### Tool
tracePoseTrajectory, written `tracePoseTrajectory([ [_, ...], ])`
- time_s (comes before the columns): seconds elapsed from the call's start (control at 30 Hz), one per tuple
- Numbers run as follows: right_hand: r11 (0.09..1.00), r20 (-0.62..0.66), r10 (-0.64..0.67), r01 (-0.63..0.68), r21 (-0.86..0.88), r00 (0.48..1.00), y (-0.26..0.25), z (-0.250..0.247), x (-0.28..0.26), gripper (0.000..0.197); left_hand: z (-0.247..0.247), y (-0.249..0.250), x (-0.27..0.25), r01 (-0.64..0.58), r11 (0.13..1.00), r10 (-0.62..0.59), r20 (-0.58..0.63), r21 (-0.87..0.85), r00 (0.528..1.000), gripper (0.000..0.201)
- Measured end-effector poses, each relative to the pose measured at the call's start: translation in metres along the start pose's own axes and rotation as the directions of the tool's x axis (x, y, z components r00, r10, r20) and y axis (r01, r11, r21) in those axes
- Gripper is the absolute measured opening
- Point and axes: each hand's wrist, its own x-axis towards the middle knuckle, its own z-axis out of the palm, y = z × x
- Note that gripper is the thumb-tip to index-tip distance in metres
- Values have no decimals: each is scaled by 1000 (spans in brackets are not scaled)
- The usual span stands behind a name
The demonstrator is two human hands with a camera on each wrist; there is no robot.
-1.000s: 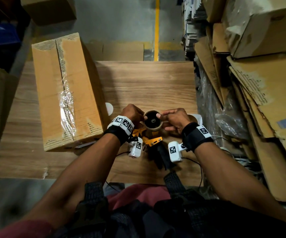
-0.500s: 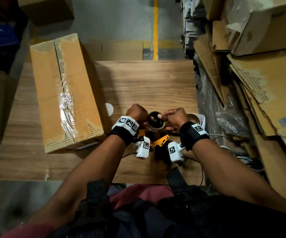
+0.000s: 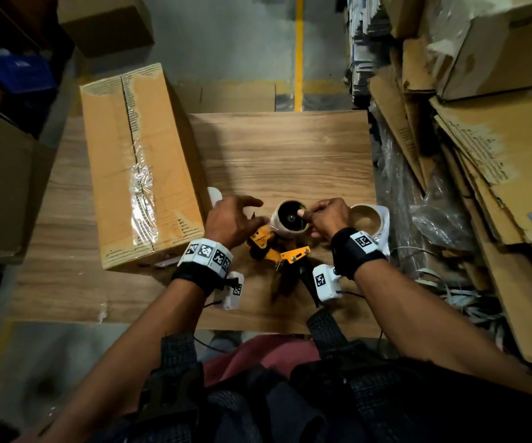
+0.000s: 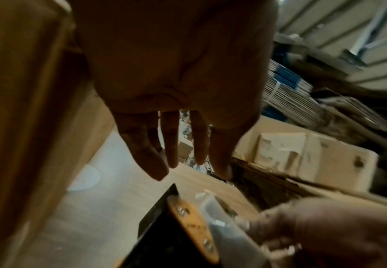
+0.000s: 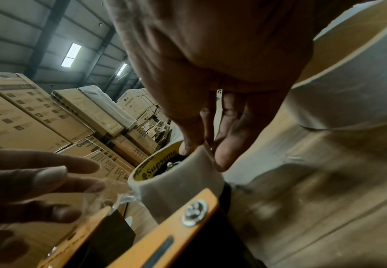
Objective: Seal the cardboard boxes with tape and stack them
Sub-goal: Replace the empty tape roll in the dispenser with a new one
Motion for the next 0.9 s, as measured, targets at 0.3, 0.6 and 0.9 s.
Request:
tracePoseTrajectory([
  [0.3, 998, 2, -67, 67, 3, 998, 18, -3, -23, 43, 30, 10, 2, -123, 924, 102, 77, 362, 992, 64],
  [0.6, 995, -26, -87, 85, -51, 996, 54, -7, -56, 61, 42, -12, -1, -173, 893, 192, -5, 415, 981, 11],
  [0.9, 928, 223, -30, 110, -356, 974, 88, 16, -104, 67, 43, -19, -24, -277, 831, 305, 22, 482, 952, 15],
])
